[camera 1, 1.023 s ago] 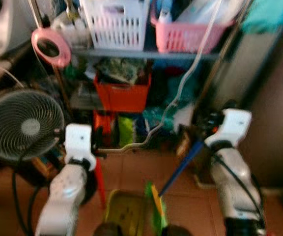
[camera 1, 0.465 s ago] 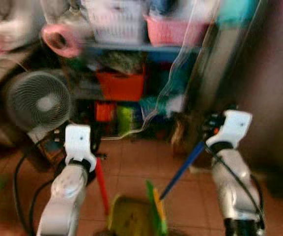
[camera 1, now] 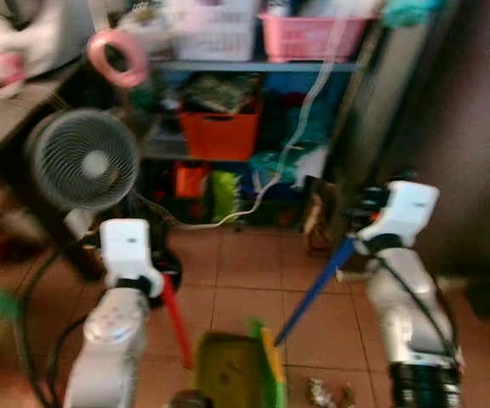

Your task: Sweep floor

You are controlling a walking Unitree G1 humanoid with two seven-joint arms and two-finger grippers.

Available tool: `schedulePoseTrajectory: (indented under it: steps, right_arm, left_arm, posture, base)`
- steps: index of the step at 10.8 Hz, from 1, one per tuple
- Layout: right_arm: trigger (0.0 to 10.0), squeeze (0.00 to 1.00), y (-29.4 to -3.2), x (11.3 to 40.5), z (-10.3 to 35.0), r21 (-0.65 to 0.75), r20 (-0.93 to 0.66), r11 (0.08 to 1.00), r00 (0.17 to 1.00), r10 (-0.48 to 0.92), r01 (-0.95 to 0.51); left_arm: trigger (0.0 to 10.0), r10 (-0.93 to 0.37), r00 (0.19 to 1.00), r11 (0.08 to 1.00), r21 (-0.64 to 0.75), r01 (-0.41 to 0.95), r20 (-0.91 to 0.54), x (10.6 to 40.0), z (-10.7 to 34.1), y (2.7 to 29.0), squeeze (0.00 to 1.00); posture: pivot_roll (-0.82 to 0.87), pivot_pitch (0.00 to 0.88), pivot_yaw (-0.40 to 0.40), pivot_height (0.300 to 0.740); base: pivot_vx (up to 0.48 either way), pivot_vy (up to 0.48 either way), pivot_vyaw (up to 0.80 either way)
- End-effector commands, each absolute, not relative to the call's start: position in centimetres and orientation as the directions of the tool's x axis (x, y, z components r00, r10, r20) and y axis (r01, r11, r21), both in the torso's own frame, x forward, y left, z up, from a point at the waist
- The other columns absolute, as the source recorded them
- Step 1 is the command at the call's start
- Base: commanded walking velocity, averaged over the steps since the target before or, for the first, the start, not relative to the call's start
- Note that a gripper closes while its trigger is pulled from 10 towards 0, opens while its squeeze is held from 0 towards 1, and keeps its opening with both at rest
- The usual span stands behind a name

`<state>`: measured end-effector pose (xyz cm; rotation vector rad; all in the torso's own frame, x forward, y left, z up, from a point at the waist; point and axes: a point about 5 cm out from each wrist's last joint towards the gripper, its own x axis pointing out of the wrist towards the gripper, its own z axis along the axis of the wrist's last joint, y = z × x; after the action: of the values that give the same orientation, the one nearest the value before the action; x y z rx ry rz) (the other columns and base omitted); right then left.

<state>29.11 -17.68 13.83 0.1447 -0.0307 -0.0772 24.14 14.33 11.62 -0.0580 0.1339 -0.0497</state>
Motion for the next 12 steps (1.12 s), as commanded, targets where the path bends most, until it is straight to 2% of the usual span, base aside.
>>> schedulePoseTrajectory:
  steps: [1, 5, 6, 8, 10, 12]
  right_arm:
    - [10.0, 0.00, -16.7, 29.1, 14.3, 0.173, 0.041, 0.984, 0.998, -0.053, 0.045]
    - [10.0, 0.00, -16.0, 29.7, 15.3, 0.178, 0.075, 0.984, 0.996, -0.037, 0.023]
    - [10.0, 0.00, -16.2, 29.6, 15.0, 0.136, 0.068, 0.990, 0.997, -0.048, 0.038]
    - [10.0, 0.00, -16.0, 29.5, 14.8, 0.156, 0.057, 0.987, 0.997, -0.041, 0.032]
    - [10.0, 0.00, -15.7, 29.7, 14.9, 0.143, 0.062, 0.989, 0.998, -0.033, 0.024]
    - [10.0, 0.00, -16.1, 30.1, 15.2, 0.129, 0.068, 0.991, 0.997, -0.043, 0.033]
  left_arm:
    - [10.0, -0.073, 0.994, 0.995, -0.079, 0.067, -0.081, 24.5, 12.8, 14.4, 0.00]
    - [10.0, -0.080, 0.994, 0.994, -0.082, 0.074, -0.075, 24.7, 13.3, 13.9, 0.00]
    - [10.0, -0.088, 0.994, 0.995, -0.052, 0.084, -0.067, 24.6, 13.4, 14.0, 0.00]
    - [10.0, -0.075, 0.997, 0.997, -0.006, 0.075, -0.029, 24.8, 14.0, 14.2, 0.00]
    - [10.0, -0.057, 0.996, 0.997, -0.056, 0.054, -0.069, 24.9, 13.9, 14.5, 0.00]
    - [10.0, -0.047, 0.998, 0.999, -0.019, 0.046, -0.050, 25.2, 14.0, 14.8, 0.00]
  posture:
    - [-0.02, 0.000, 0.029, 0.740]
    - [-0.01, 0.004, 0.024, 0.740]
    - [0.00, 0.004, 0.025, 0.740]
    - [0.01, 0.003, 0.022, 0.740]
    - [0.01, 0.006, 0.019, 0.740]
    - [0.01, 0.008, 0.010, 0.740]
  base:
    - [0.000, 0.480, -0.80]
    - [0.000, 0.480, -0.80]
    - [0.000, 0.480, -0.80]
    - [0.000, 0.000, -0.80]
    - [0.000, 0.000, -0.80]
    - [0.000, 0.000, -0.80]
